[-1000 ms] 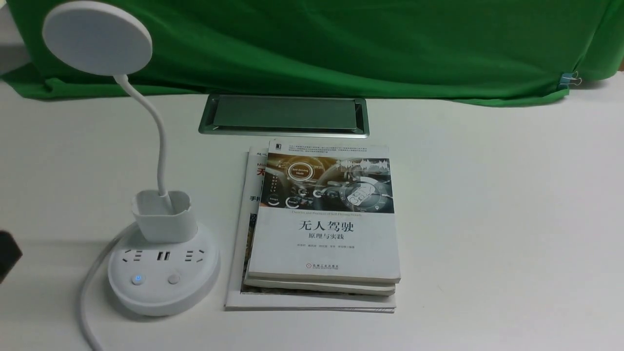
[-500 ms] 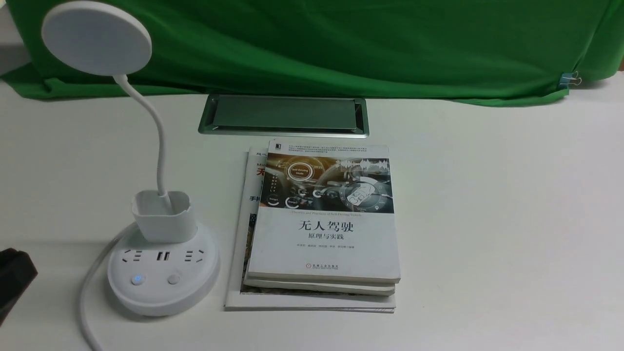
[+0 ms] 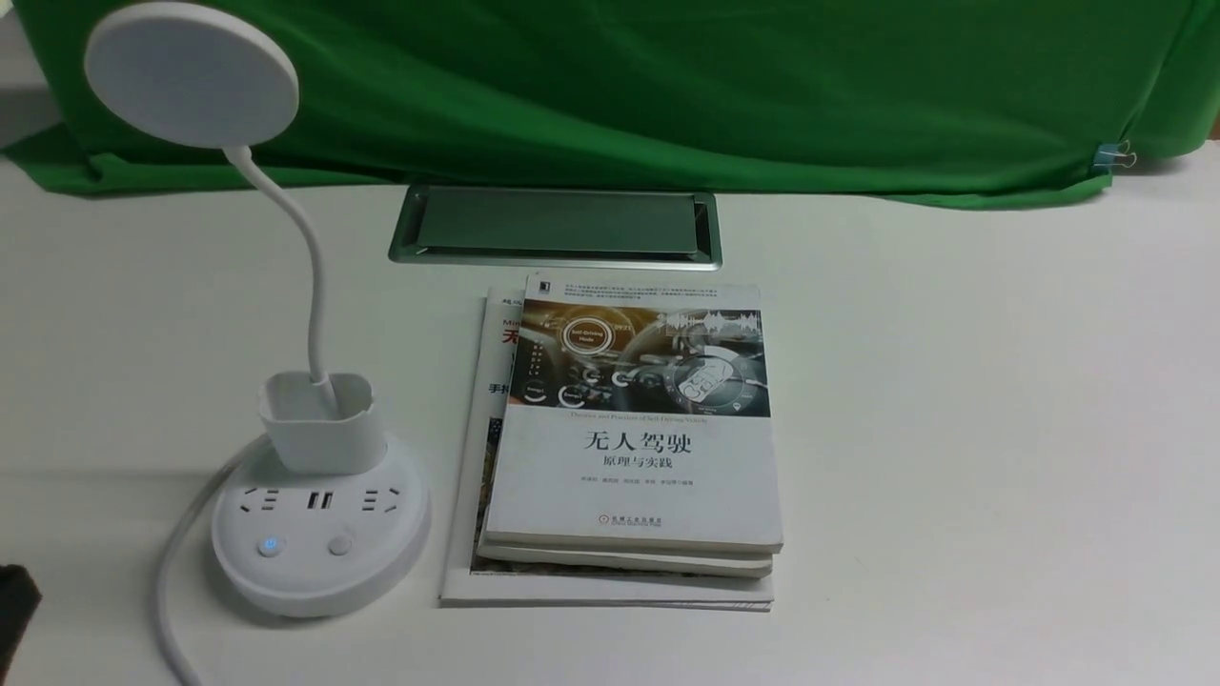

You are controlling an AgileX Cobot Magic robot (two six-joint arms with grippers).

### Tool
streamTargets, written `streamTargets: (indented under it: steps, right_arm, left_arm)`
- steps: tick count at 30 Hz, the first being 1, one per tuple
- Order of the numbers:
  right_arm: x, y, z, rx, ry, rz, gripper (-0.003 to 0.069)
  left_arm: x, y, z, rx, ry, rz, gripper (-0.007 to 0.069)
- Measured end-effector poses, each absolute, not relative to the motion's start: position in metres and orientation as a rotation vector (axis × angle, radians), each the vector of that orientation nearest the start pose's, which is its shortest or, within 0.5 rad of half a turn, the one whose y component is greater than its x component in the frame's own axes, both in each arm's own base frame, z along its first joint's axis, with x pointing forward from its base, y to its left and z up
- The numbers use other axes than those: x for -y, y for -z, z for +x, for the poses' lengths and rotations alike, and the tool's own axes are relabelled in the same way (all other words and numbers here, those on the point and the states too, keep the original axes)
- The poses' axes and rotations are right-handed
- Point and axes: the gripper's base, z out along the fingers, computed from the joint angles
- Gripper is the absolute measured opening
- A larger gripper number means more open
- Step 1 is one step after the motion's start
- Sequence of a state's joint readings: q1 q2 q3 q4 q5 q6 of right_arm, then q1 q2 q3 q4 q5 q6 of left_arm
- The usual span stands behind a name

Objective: Turn off the desk lamp on the white desktop by hand.

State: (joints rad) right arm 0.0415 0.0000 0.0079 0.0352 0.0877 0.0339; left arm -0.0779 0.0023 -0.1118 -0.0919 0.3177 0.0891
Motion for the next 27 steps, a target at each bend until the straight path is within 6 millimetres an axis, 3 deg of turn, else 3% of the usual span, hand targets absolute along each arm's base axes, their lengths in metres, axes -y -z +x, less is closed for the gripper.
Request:
streamTargets:
  steps: [8,27]
  right_arm:
    - [-0.003,-0.202,0.057,-1.581,-0.089,0.019,0.0035]
    - [-0.003,-0.202,0.057,-1.581,-0.089,0.019,0.0035]
  left_arm:
    - [0.006,-0.186,0.054,-1.77,0.066,0.084,0.0019]
    - [0.005,-0.19,0.055,-1.715,0.046,0.091,0.0019]
